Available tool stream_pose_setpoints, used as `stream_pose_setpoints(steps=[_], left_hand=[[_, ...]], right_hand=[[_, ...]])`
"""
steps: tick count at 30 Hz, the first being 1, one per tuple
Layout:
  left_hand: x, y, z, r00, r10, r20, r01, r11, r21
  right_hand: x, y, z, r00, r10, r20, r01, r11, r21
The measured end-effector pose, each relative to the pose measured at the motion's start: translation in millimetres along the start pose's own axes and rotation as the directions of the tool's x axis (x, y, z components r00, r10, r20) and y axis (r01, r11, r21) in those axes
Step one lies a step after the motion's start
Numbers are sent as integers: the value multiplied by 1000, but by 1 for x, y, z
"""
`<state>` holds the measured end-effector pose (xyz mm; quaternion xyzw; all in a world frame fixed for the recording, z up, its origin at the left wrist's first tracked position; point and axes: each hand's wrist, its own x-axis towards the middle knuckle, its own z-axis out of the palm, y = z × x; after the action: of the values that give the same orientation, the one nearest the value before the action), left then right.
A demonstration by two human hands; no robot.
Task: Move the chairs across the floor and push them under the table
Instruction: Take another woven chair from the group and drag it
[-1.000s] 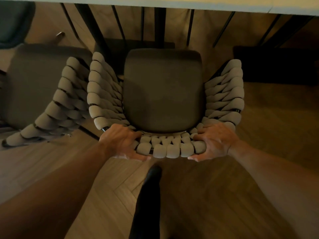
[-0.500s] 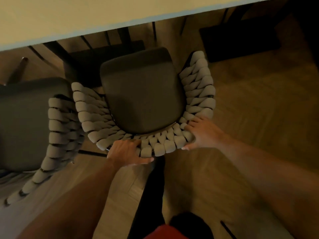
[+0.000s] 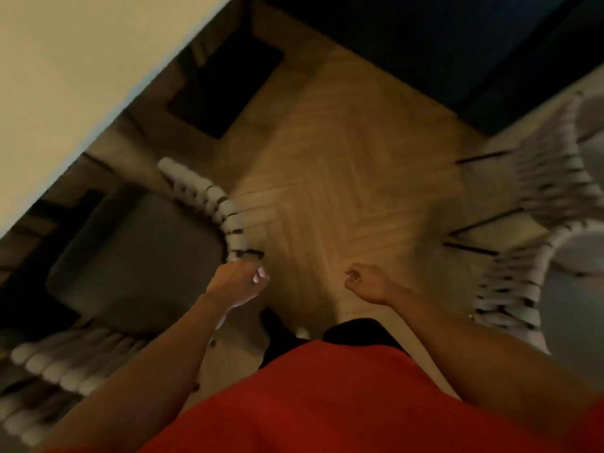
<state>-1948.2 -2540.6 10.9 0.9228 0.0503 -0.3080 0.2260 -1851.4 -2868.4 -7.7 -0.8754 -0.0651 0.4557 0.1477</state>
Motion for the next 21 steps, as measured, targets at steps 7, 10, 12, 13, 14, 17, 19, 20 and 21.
stream_pose_setpoints(steps=[7,10,12,13,14,17,19,20,21], left_hand=[[99,140,-25,910,162,381,-285,913,292],[133,209,-23,881,176,438,-355,860,368],[152,247,-22,875,183,447,-378,836,397],[161,267,-22,874,183,450,-383,830,407],[170,282,-20,868,188,459,-390,831,398],[188,342,-20,839,234,492,-450,806,384],[204,381,-18,823,256,507,-479,793,377],[213,401,-16,816,278,508,-496,787,366],[221,421,-13,808,299,507,-515,777,362]], right_hand=[[-46,152,-25,915,347,-205,-243,881,406],[-60,212,-14,873,449,-192,-265,765,587],[-73,240,-12,829,530,-179,-277,668,691],[-79,253,-12,813,558,-170,-283,632,721],[-82,263,-11,805,571,-161,-287,613,736],[-88,297,-16,777,608,-164,-284,570,771],[-85,323,-19,758,631,-169,-252,520,816],[-84,335,-21,748,640,-174,-238,504,830],[-81,348,-22,741,649,-176,-232,492,839]])
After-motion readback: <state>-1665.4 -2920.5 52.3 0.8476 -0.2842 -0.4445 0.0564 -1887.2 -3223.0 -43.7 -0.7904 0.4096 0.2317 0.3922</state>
